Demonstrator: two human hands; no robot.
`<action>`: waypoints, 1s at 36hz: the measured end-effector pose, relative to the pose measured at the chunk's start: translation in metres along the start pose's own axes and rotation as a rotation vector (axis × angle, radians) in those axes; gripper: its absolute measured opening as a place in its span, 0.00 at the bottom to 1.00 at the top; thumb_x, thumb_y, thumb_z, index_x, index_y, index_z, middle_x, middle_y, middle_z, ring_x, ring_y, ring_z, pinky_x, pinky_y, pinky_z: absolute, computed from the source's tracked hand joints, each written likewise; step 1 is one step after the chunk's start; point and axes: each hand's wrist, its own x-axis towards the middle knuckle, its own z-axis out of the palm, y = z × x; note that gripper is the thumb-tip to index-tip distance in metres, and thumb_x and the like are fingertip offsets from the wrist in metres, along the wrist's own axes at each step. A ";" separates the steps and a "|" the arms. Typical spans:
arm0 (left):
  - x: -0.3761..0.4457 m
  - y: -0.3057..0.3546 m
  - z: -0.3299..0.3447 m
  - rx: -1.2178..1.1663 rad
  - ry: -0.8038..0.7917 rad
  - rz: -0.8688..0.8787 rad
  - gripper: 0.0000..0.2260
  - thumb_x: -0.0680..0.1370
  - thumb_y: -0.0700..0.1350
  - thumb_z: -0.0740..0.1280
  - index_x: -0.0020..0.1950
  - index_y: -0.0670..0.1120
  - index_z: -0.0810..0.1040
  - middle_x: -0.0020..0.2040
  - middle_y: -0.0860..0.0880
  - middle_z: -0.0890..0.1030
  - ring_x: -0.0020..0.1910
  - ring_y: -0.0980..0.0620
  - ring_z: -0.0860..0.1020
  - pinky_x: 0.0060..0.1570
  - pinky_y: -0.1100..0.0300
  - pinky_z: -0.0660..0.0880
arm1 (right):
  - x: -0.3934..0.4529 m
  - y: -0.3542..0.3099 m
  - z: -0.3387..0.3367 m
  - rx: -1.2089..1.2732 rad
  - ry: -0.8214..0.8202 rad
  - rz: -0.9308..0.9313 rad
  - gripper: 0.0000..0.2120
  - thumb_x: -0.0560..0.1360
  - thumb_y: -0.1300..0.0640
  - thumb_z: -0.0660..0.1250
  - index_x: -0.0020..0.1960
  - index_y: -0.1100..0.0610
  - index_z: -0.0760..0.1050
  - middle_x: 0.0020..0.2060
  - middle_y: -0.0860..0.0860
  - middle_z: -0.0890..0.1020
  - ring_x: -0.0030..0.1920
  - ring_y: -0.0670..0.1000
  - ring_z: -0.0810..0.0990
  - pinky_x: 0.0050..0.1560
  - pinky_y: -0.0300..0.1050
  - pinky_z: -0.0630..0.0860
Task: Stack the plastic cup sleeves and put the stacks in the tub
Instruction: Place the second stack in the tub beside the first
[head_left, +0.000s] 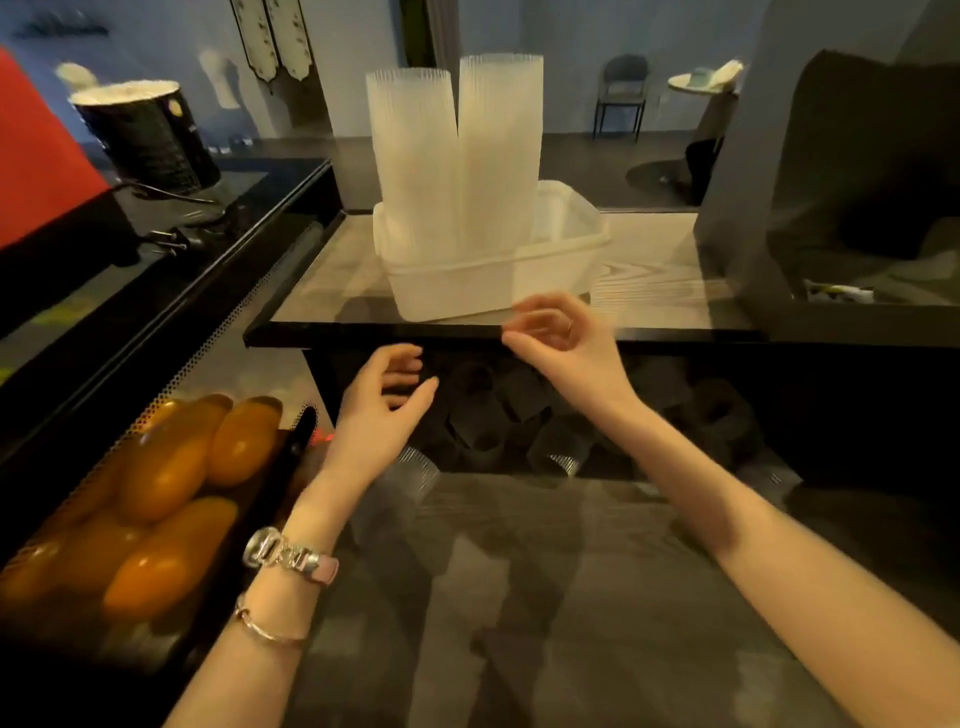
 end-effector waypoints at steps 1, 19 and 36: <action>-0.007 -0.015 -0.001 -0.001 0.032 -0.056 0.14 0.75 0.41 0.68 0.58 0.51 0.71 0.51 0.57 0.75 0.52 0.60 0.75 0.44 0.76 0.72 | -0.007 0.012 0.007 0.006 -0.028 0.036 0.12 0.69 0.67 0.72 0.51 0.60 0.75 0.41 0.53 0.82 0.42 0.42 0.81 0.45 0.33 0.76; -0.077 -0.176 -0.005 -0.004 0.148 -0.820 0.20 0.79 0.44 0.63 0.69 0.39 0.67 0.64 0.39 0.73 0.62 0.41 0.72 0.58 0.52 0.71 | -0.071 0.169 0.136 -0.138 -0.317 0.754 0.18 0.76 0.63 0.64 0.64 0.66 0.68 0.50 0.52 0.72 0.52 0.49 0.72 0.46 0.32 0.68; -0.120 -0.125 0.048 -0.381 0.139 -0.699 0.17 0.67 0.31 0.74 0.50 0.42 0.72 0.46 0.48 0.77 0.46 0.54 0.77 0.36 0.70 0.75 | -0.129 0.168 0.077 0.147 -0.036 0.736 0.21 0.65 0.75 0.72 0.51 0.61 0.68 0.38 0.50 0.74 0.35 0.40 0.76 0.37 0.28 0.74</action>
